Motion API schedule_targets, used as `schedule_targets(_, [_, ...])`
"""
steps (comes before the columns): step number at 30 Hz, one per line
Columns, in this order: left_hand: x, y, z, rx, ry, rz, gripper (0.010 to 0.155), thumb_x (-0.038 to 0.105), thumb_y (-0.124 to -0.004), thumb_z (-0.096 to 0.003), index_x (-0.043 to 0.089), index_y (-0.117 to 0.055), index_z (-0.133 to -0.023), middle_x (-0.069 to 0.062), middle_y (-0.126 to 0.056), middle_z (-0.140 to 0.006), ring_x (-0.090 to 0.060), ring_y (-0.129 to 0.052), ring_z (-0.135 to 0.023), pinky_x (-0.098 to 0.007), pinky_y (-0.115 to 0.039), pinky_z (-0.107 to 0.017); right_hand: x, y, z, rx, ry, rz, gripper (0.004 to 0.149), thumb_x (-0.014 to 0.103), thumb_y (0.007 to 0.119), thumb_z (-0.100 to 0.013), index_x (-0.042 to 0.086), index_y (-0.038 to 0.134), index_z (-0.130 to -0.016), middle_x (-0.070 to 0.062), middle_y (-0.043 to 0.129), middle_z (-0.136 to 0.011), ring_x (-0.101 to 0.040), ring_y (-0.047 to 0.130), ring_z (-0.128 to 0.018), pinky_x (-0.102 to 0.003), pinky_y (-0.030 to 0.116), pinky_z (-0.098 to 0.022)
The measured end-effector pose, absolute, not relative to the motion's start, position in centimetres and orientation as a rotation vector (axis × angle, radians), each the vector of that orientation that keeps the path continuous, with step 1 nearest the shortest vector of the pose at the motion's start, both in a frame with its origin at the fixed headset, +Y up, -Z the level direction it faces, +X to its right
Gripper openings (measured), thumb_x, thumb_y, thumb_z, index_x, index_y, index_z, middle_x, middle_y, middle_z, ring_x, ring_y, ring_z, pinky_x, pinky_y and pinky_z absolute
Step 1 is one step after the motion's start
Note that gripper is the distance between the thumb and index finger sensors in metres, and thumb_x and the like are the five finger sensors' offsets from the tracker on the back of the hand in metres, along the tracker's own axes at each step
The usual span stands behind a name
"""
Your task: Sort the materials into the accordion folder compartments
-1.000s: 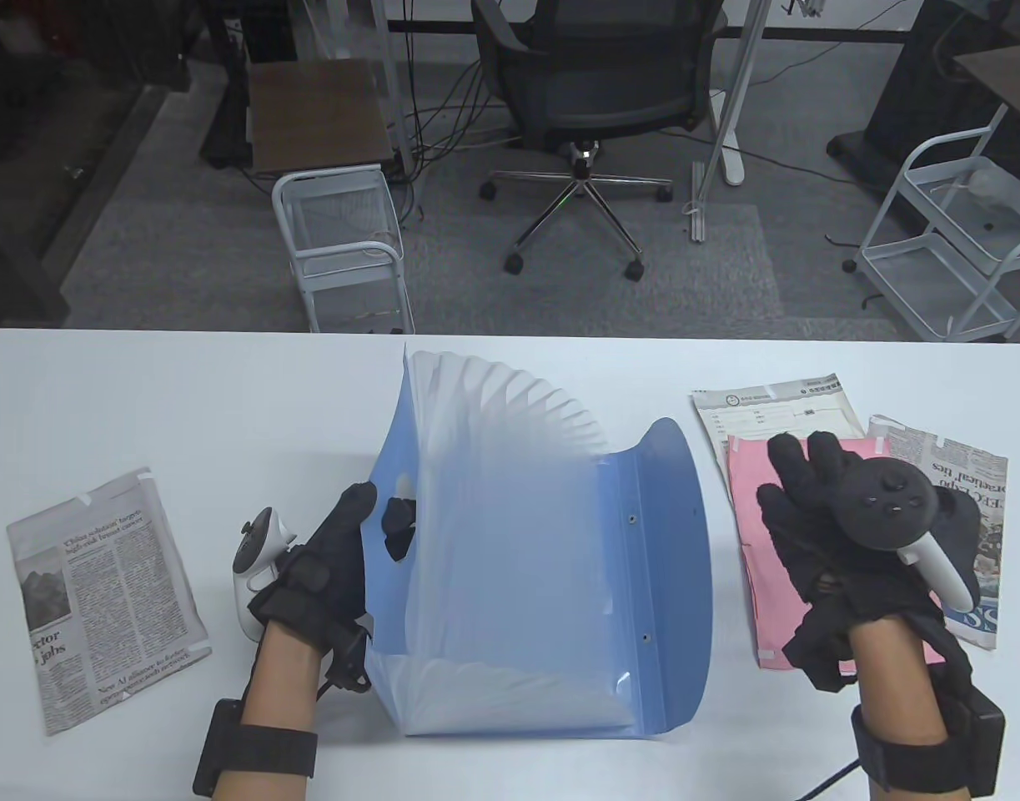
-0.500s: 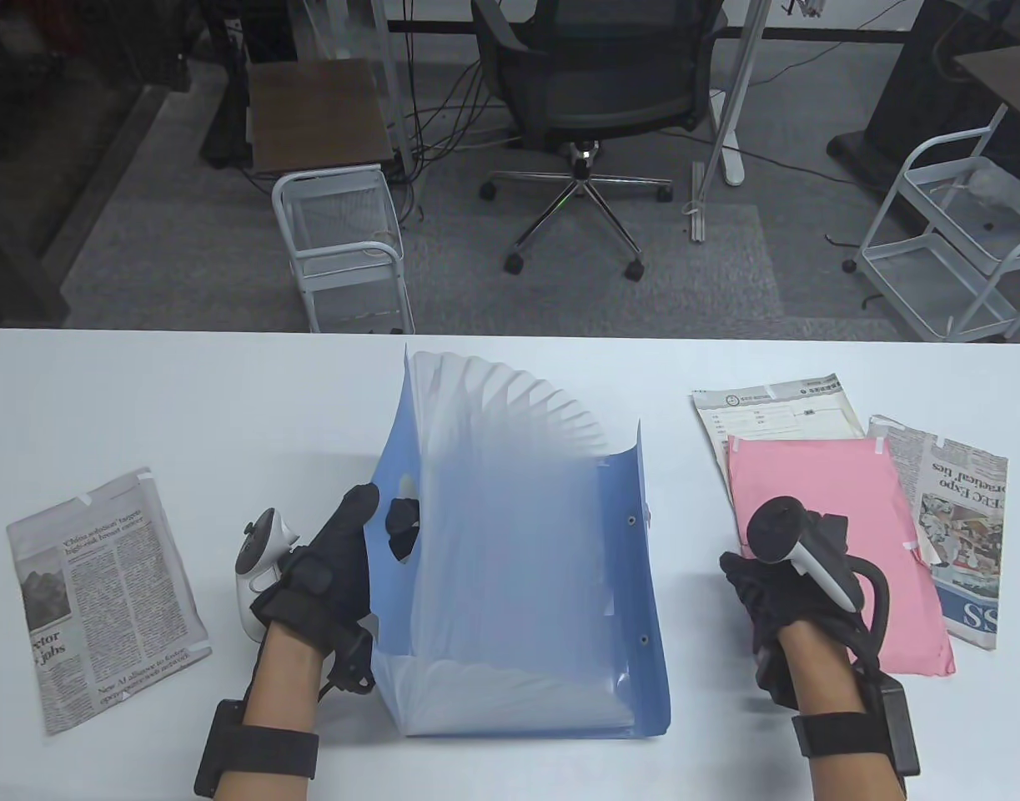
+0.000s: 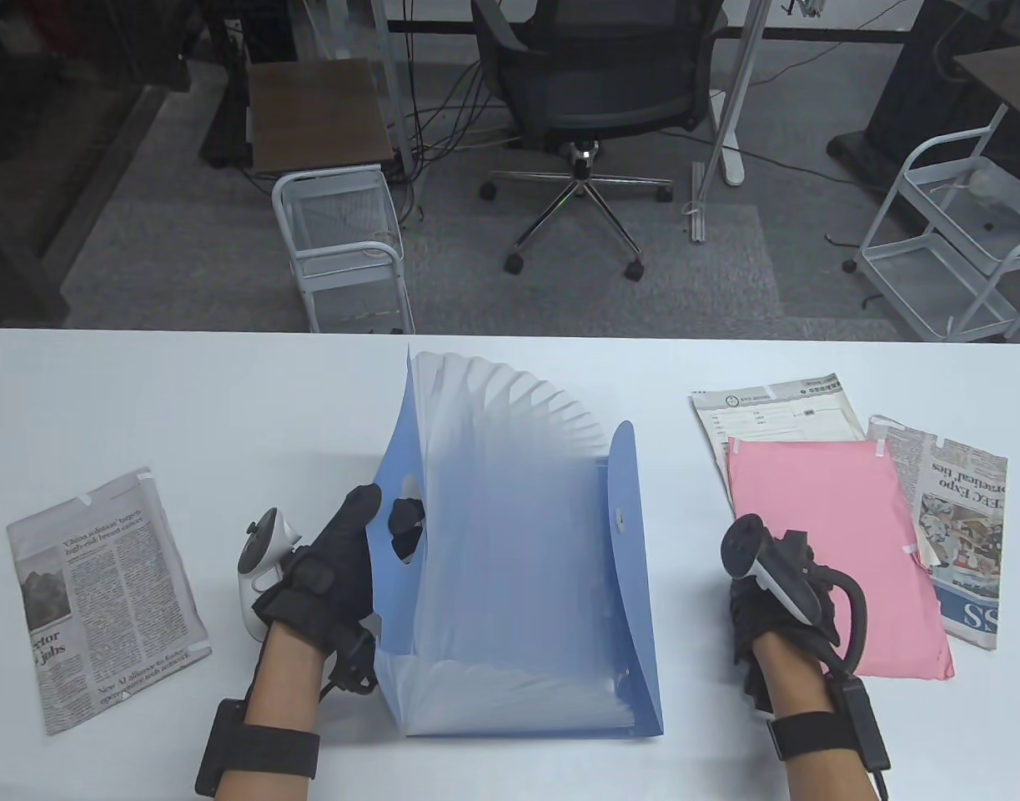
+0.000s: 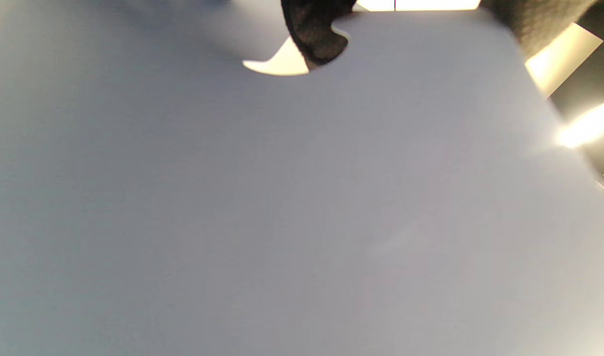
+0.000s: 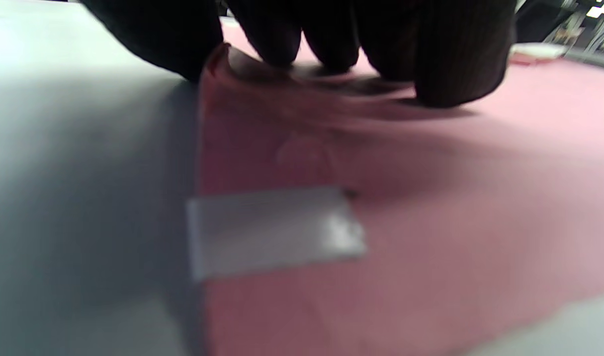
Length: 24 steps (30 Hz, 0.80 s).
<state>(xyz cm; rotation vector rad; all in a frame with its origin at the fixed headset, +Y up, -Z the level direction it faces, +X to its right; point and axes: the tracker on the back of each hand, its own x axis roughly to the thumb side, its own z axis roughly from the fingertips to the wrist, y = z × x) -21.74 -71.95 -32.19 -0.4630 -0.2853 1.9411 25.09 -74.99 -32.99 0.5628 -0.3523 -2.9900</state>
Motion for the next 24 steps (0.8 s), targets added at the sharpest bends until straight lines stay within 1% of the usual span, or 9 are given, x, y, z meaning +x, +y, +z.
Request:
schedule_targets(2, [-21.7,-72.0,-32.2,-0.463,-0.286,1.939,0.070,0.071,-0.061,-0.0653,0.012,-0.065,-0.101,-0.040,-0.006,-0.118,-0.070,-0.007,-0.098,-0.079,-0.031,-0.061,24.6,-75.0,-33.0,0.583,-0.296,-2.963,0.053,0.036,0.079,-0.057,0.008,0.067,-0.100,-0.031,0.069,-0.102,-0.058,0.081,-0.080,-0.053,0.088,-0.051])
schedule_targets(4, [-21.7,-72.0,-32.2,-0.464,-0.285,1.937,0.069,0.072,-0.062,-0.0649,0.012,-0.066,-0.100,-0.040,-0.006,-0.118,-0.070,-0.008,-0.098,-0.079,-0.031,-0.061,24.3,-74.8,-32.9,0.589,-0.227,-2.939,0.046,0.036,0.081,-0.056,0.011,0.074,-0.094,-0.028,0.077,-0.098,-0.054,0.089,-0.075,-0.048,0.092,-0.046])
schedule_targets(5, [-21.7,-72.0,-32.2,-0.464,-0.283,1.936,0.069,0.072,-0.063,-0.0647,0.013,-0.066,-0.100,-0.040,-0.007,-0.118,-0.070,-0.008,-0.098,-0.079,-0.031,-0.061,24.3,-74.6,-32.9,0.607,-0.220,-2.947,0.042,0.033,0.081,-0.057,0.011,0.076,-0.092,-0.027,0.080,-0.096,-0.054,0.091,-0.072,-0.047,0.093,-0.044])
schedule_targets(8, [-21.7,-72.0,-32.2,-0.461,-0.275,1.933,0.069,0.074,-0.065,-0.0637,0.014,-0.067,-0.099,-0.039,-0.006,-0.118,-0.070,-0.007,-0.098,-0.079,-0.031,-0.061,24.7,-73.4,-32.7,0.655,-0.242,-2.980,0.040,0.034,0.081,-0.056,0.012,0.076,-0.089,-0.026,0.083,-0.092,-0.051,0.094,-0.069,-0.045,0.095,-0.041])
schedule_targets(10, [-21.7,-72.0,-32.2,-0.458,-0.271,1.932,0.069,0.074,-0.066,-0.0631,0.014,-0.067,-0.098,-0.039,-0.006,-0.118,-0.069,-0.008,-0.099,-0.079,-0.032,-0.061,25.2,-71.8,-32.4,0.673,-0.222,-3.026,0.039,0.032,0.081,-0.057,0.011,0.075,-0.089,-0.026,0.084,-0.091,-0.050,0.096,-0.067,-0.044,0.095,-0.039])
schedule_targets(11, [-21.7,-72.0,-32.3,-0.459,-0.272,1.931,0.069,0.074,-0.066,-0.0632,0.014,-0.067,-0.098,-0.039,-0.006,-0.118,-0.069,-0.008,-0.099,-0.078,-0.032,-0.061,25.5,-70.8,-32.1,0.681,-0.224,-3.050,0.039,0.032,0.080,-0.057,0.012,0.074,-0.090,-0.025,0.085,-0.090,-0.049,0.098,-0.065,-0.043,0.096,-0.037])
schedule_targets(16, [-21.6,-72.1,-32.2,-0.457,-0.273,1.935,0.070,0.074,-0.065,-0.0633,0.014,-0.067,-0.098,-0.038,-0.005,-0.119,-0.069,-0.007,-0.099,-0.078,-0.031,-0.061,27.0,-64.5,-30.7,0.688,-0.094,-3.150,0.039,0.030,0.080,-0.058,0.010,0.072,-0.091,-0.022,0.090,-0.084,-0.045,0.105,-0.055,-0.038,0.098,-0.029])
schedule_targets(18, [-21.6,-72.1,-32.2,-0.454,-0.271,1.936,0.070,0.074,-0.064,-0.0635,0.014,-0.067,-0.098,-0.038,-0.005,-0.119,-0.069,-0.007,-0.099,-0.078,-0.030,-0.061,27.6,-61.4,-29.8,0.665,-0.031,-3.192,0.040,0.028,0.080,-0.058,0.010,0.072,-0.092,-0.021,0.092,-0.082,-0.043,0.106,-0.053,-0.036,0.099,-0.027])
schedule_targets(24, [-21.5,-72.1,-32.2,-0.452,-0.273,1.935,0.070,0.075,-0.065,-0.0630,0.014,-0.067,-0.098,-0.038,-0.005,-0.119,-0.068,-0.007,-0.099,-0.078,-0.030,-0.061,28.3,-54.7,-27.3,0.575,0.123,-3.378,0.047,0.022,0.081,-0.058,0.005,0.067,-0.100,-0.021,0.091,-0.084,-0.042,0.109,-0.048,-0.032,0.100,-0.024])
